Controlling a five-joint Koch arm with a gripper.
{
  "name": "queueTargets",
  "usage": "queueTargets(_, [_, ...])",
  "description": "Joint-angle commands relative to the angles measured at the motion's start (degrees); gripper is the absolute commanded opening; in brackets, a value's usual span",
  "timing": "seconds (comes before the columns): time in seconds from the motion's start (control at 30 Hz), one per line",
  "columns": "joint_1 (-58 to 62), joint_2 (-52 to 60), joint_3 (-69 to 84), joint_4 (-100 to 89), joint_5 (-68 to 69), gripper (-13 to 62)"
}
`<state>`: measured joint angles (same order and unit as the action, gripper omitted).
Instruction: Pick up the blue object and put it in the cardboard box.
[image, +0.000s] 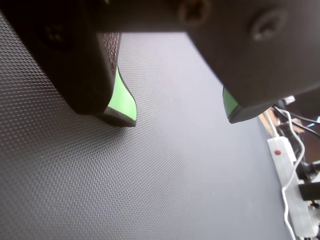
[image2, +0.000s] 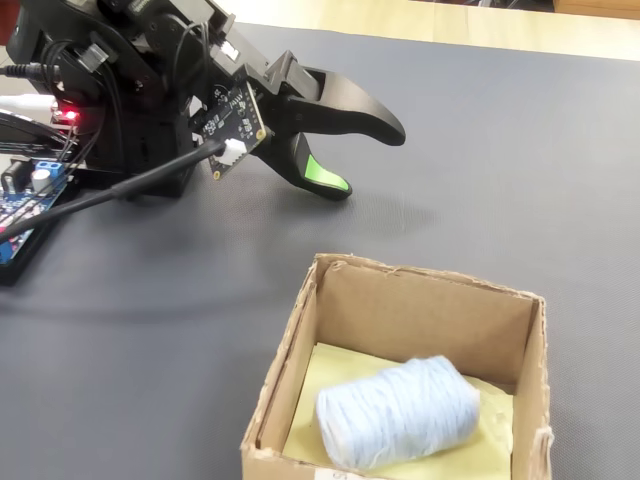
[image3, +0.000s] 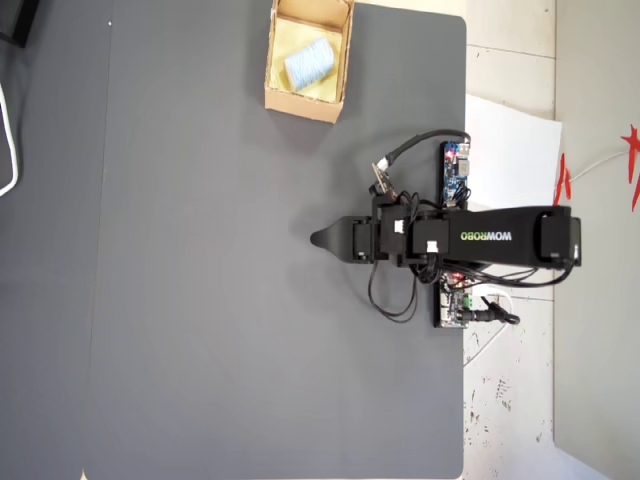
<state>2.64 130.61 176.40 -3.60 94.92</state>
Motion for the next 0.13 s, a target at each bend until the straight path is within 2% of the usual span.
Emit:
queueTargets(0.0, [0.3, 5.0, 2.3, 5.9, 1.3, 34.6])
queueTargets(0.1, [0.3, 5.0, 2.3, 5.9, 1.4, 34.6])
